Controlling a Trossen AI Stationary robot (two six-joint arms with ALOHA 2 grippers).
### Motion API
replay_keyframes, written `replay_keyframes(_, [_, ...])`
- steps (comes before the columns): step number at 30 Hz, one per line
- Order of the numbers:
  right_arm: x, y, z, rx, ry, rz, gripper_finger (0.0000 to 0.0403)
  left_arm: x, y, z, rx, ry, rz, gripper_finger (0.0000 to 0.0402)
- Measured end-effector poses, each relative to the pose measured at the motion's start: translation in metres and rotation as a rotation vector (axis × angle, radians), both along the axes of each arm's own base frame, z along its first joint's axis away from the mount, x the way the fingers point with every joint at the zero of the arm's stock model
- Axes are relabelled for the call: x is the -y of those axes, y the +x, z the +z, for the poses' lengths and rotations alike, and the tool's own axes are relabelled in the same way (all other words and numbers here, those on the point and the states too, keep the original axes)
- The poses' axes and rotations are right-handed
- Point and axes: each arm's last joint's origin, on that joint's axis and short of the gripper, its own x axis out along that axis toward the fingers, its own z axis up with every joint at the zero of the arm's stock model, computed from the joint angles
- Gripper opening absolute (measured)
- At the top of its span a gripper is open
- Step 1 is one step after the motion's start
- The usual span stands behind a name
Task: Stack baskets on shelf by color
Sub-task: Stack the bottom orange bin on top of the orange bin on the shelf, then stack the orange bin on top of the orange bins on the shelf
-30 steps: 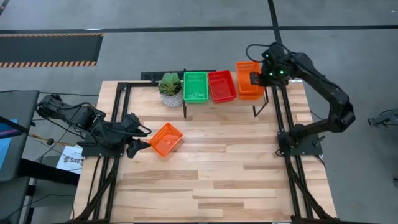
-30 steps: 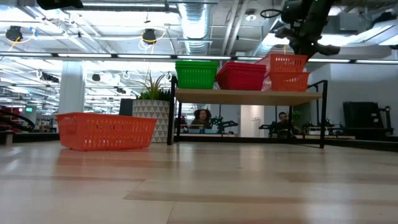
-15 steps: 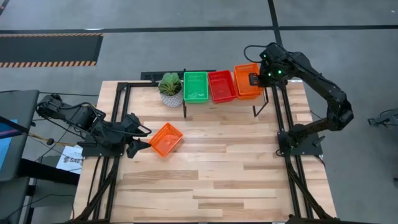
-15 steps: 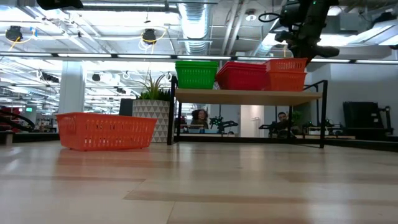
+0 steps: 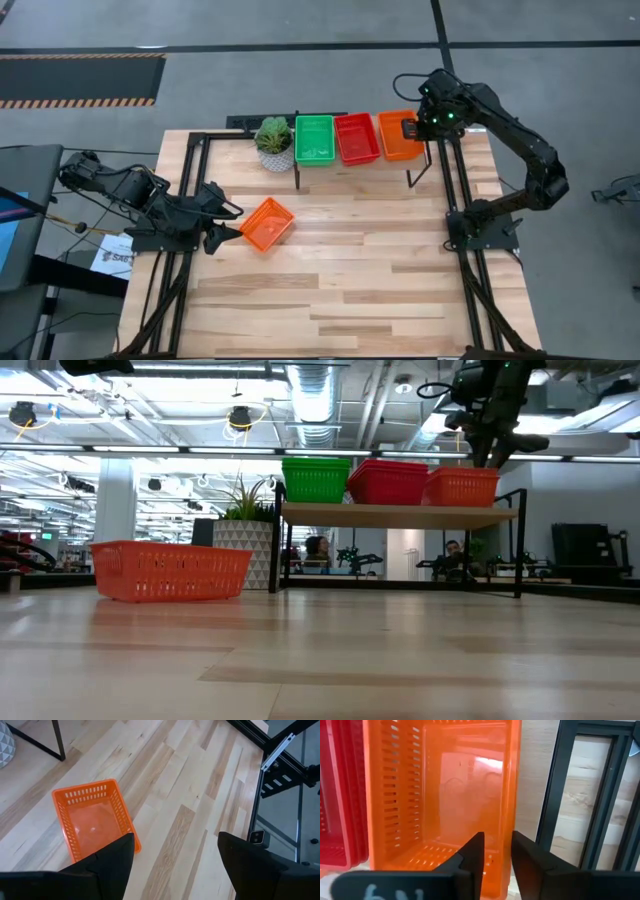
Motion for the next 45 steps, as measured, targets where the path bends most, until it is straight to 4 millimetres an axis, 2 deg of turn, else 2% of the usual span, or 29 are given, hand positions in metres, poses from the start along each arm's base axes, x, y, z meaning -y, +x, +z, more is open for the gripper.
replay_keyframes(5, [0.000,0.000,0.001,0.000,-0.011,0.013,0.0155,0.000,0.000,0.000,-0.001,-0.001,0.000,0.0274])
replay_keyframes(7, [-0.001,-0.003,0.008,0.016,-0.034,0.013,0.0170,0.000,-0.001,-0.001,-0.011,0.004,-0.001,0.0274])
replay_keyframes(11, [-0.006,-0.006,0.030,0.061,-0.093,0.012,0.0193,-0.003,-0.005,-0.005,-0.073,0.019,0.024,0.0274])
replay_keyframes(13, [-0.012,-0.010,0.045,0.092,-0.133,0.015,0.0198,-0.005,-0.008,-0.009,-0.112,0.027,0.100,0.0274])
replay_keyframes(17, [-0.033,-0.017,0.075,0.171,-0.217,0.039,0.0199,-0.007,-0.005,-0.017,-0.167,0.044,0.307,0.0274])
replay_keyframes(19, [-0.044,-0.020,0.084,0.208,-0.244,0.050,0.0197,-0.004,0.002,-0.024,-0.201,0.060,0.323,0.0274])
replay_keyframes(24, [-0.071,-0.031,0.099,0.291,-0.283,0.062,0.0189,0.006,0.029,-0.052,-0.307,0.198,0.302,0.0274])
replay_keyframes(28, [-0.090,-0.038,0.106,0.347,-0.295,0.081,0.0187,-0.002,0.045,-0.081,-0.425,0.265,0.402,0.0274])
replay_keyframes(32, [-0.104,-0.040,0.109,0.380,-0.297,0.111,0.0186,-0.012,0.058,-0.109,-0.430,0.268,0.400,0.0274])
replay_keyframes(38, [-0.119,-0.039,0.108,0.355,-0.281,0.132,0.0186,-0.032,0.061,-0.151,-0.448,0.190,0.351,0.0274])
replay_keyframes(45, [-0.129,-0.036,0.104,0.309,-0.255,0.177,0.0186,-0.038,0.062,-0.184,-0.384,0.014,0.295,0.0274])
